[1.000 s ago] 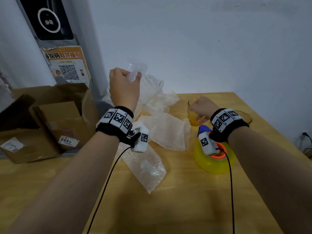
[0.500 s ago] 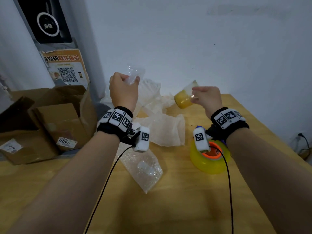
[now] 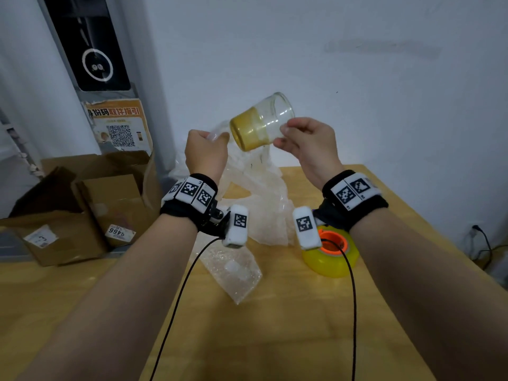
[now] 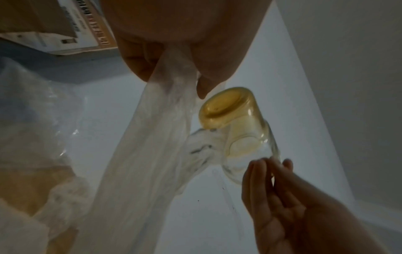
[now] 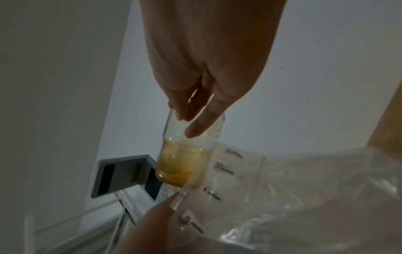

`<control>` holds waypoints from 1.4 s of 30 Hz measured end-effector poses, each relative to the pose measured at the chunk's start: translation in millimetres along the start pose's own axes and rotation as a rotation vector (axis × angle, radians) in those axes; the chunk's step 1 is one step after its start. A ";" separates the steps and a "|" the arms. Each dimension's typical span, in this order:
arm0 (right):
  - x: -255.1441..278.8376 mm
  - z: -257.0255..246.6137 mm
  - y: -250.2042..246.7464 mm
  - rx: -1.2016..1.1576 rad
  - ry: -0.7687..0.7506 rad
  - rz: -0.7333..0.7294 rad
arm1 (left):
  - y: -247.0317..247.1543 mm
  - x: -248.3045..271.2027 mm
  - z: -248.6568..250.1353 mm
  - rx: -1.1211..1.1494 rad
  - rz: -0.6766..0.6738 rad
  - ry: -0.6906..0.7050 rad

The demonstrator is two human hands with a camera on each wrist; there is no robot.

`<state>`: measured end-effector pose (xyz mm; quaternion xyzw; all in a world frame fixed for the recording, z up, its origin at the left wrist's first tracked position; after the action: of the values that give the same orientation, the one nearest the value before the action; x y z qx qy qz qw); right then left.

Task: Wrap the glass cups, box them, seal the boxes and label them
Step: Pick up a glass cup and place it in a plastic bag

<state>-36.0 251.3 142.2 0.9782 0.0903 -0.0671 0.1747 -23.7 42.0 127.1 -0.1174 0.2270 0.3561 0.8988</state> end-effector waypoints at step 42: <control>14.2 -17.7 25.6 0.927 -0.041 -0.044 | 2.9 32.1 -13.4 -0.228 -0.639 0.196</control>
<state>-15.3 236.0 164.8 0.9494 0.0681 -0.1234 -0.2806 -9.4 57.9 99.5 -0.3157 0.2229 0.0670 0.9199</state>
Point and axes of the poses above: each hand's wrist, its own x-axis away from the middle knuckle, its own y-axis out of the palm, z = x × y, the point moved 2 cm from there along -x, towards the middle knuckle, and after that the axes turned 13 degrees about y, right-handed, at the moved point
